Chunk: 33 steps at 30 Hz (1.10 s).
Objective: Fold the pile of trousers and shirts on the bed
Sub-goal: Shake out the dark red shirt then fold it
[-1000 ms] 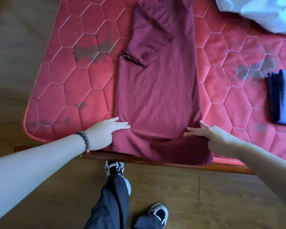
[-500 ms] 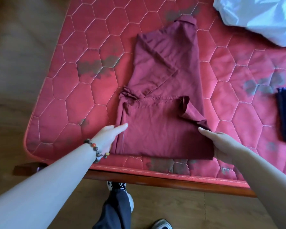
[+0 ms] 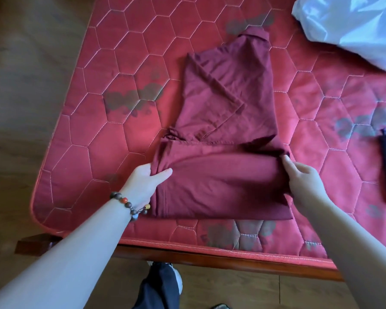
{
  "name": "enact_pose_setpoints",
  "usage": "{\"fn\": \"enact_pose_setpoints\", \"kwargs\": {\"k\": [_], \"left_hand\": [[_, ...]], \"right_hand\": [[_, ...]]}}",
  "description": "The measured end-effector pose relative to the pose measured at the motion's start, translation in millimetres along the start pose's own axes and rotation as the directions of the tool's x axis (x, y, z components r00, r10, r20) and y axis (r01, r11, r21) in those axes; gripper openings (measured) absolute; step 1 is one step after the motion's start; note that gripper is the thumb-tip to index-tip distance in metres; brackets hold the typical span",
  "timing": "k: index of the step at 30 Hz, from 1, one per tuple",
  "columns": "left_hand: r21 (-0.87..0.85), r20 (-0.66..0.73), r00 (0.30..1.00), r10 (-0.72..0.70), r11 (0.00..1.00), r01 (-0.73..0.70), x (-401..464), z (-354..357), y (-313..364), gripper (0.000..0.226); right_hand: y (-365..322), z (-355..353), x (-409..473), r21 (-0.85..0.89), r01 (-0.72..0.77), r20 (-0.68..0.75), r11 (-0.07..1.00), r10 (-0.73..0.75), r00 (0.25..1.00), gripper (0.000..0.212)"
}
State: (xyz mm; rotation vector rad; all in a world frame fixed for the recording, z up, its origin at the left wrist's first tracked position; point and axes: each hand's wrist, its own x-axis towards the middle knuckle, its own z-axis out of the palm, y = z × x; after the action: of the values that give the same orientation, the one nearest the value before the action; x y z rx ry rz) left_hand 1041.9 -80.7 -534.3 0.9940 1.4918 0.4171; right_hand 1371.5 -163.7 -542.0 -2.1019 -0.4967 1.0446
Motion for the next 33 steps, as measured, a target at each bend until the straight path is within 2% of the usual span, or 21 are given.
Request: {"fn": "enact_pose_setpoints", "kwargs": {"k": [2, 5, 7, 9, 12, 14, 16, 20, 22, 24, 26, 29, 32, 33], "left_hand": [[0.112, -0.037, 0.999, -0.022, 0.993, 0.026, 6.2, -3.7, -8.2, 0.005], [0.259, -0.176, 0.980, 0.094, 0.965, -0.046, 13.0, 3.7, -4.5, 0.025], [0.318, -0.261, 0.955, 0.143, 0.946, -0.055, 15.1, 8.8, 3.7, 0.032], [0.351, -0.308, 0.941, 0.141, 0.936, -0.025, 18.7, 9.8, 8.7, 0.039], [0.345, -0.264, 0.955, 0.132, 0.938, -0.035, 20.4, 3.0, 9.7, 0.041], [0.233, -0.173, 0.979, 0.108, 0.970, -0.066, 19.9, -6.8, 9.1, 0.034], [0.112, -0.092, 0.994, 0.060, 0.992, -0.050, 21.0, -12.5, 9.1, 0.034], [0.299, -0.077, 0.993, 0.089, 0.952, -0.062, 22.7, 1.0, 11.1, 0.037], [0.367, -0.133, 0.976, 0.173, 0.923, -0.114, 23.3, 9.4, 16.6, 0.037], [0.421, -0.166, 0.950, 0.266, 0.890, -0.175, 23.5, 11.3, 23.7, 0.039], [0.400, -0.159, 0.938, 0.308, 0.888, -0.224, 27.6, 5.1, 29.0, 0.039], [0.211, -0.088, 0.959, 0.268, 0.946, -0.245, 39.0, -12.1, 43.1, 0.033], [0.013, 0.038, 0.973, 0.229, 0.973, -0.230, 59.9, -27.6, 67.8, 0.057], [-0.021, 0.060, 0.971, 0.232, 0.973, -0.231, 67.8, -30.5, 78.8, 0.055]], "right_hand": [[1.0, 2.5, 0.9, -0.126, -0.078, -0.015, 0.989, 0.077, 0.997, 0.051], [-0.5, 4.1, 1.0, -0.133, -0.031, 0.039, 0.991, 0.037, 0.999, 0.062], [-3.2, 6.9, 3.9, -0.139, 0.009, 0.056, 0.990, -0.001, 0.998, 0.057], [-5.1, 13.1, 6.0, -0.082, -0.014, 0.074, 0.997, 0.021, 0.997, 0.041], [-5.6, 10.6, 9.1, 0.057, -0.080, 0.122, 0.995, 0.072, 0.990, 0.008], [-4.0, 1.6, 12.0, 0.174, -0.095, 0.146, 0.980, 0.070, 0.987, 0.003], [-2.2, -3.8, 12.5, 0.217, -0.105, 0.147, 0.971, 0.074, 0.986, 0.004], [-3.3, 2.7, 14.8, 0.144, -0.157, 0.160, 0.977, 0.134, 0.978, 0.017], [-12.5, 7.5, 21.0, 0.180, -0.181, 0.172, 0.967, 0.150, 0.974, 0.023], [-22.7, 11.1, 24.6, 0.210, -0.173, 0.158, 0.962, 0.141, 0.977, 0.018], [-32.3, 11.8, 21.8, 0.251, -0.133, 0.134, 0.959, 0.101, 0.986, 0.006], [-50.2, 7.3, 15.8, 0.296, -0.012, 0.107, 0.955, -0.020, 0.994, 0.012], [-80.7, 2.3, 17.9, 0.340, 0.090, 0.056, 0.936, -0.116, 0.992, 0.015], [-92.4, 1.7, 21.2, 0.357, 0.123, 0.039, 0.926, -0.146, 0.988, 0.015]]}}
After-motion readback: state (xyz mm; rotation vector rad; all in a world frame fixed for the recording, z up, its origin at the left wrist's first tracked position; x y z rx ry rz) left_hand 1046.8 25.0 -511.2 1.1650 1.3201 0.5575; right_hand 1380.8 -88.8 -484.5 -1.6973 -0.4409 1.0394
